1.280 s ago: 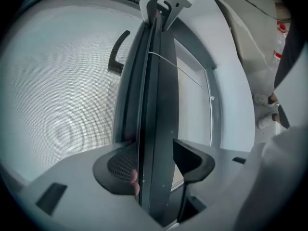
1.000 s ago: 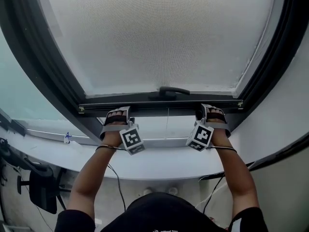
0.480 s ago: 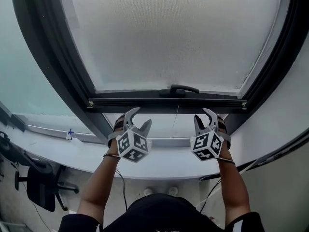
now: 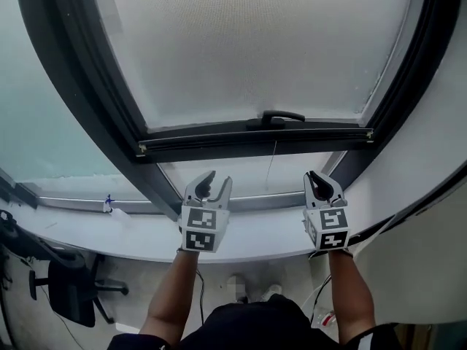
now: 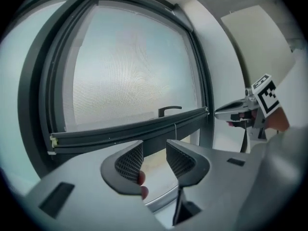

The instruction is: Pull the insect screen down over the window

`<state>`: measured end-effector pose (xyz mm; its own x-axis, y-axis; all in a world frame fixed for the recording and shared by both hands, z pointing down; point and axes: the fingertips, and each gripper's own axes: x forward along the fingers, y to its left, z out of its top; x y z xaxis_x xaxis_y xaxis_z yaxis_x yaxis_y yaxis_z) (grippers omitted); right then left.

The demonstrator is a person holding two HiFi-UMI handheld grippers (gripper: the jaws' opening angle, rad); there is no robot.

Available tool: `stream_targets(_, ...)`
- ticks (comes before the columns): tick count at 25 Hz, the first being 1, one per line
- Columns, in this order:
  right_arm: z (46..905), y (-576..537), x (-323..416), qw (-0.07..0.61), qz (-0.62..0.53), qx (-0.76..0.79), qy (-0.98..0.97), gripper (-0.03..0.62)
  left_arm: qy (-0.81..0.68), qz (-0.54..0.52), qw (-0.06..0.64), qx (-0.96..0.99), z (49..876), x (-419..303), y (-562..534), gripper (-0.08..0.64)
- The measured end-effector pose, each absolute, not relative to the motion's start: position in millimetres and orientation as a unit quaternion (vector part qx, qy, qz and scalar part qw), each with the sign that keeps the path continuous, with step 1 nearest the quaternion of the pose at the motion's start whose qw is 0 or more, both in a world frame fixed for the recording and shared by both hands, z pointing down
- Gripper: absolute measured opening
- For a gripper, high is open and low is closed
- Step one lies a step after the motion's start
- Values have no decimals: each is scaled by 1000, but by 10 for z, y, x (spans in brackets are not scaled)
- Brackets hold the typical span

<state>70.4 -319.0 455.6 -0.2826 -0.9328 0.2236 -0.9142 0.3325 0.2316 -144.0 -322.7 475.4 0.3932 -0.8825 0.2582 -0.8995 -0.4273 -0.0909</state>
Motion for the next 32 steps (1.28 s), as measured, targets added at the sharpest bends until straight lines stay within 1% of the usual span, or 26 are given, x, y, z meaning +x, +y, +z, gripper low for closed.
stream_targets(2,4570,-3091,712,158,-32,582,-797,22,-542,135,26,829,4769,-1446,-3116,130)
stream_targets(4,4583,-2979,736,152,-29,584,-797,6,-551,132,22,824,4762,-1422,-2995,90)
stream_targets(8,4613,-2639,775,133,-21,579,-804,6,-572,124,14,811,4711,-1364,-2640,15)
stream_targets(10,4605,-2437,811,127,-20,576,-807,6,-580,120,9,806,4676,-1301,-2420,3)
stream_targets(21,4624,-1068,1088,111,-30,558,-822,6,-611,81,43,786,4767,-939,-1022,3)
stream_targets(32,4628,-96,1288,95,-21,556,-825,6,-631,82,41,770,4733,-877,62,3)
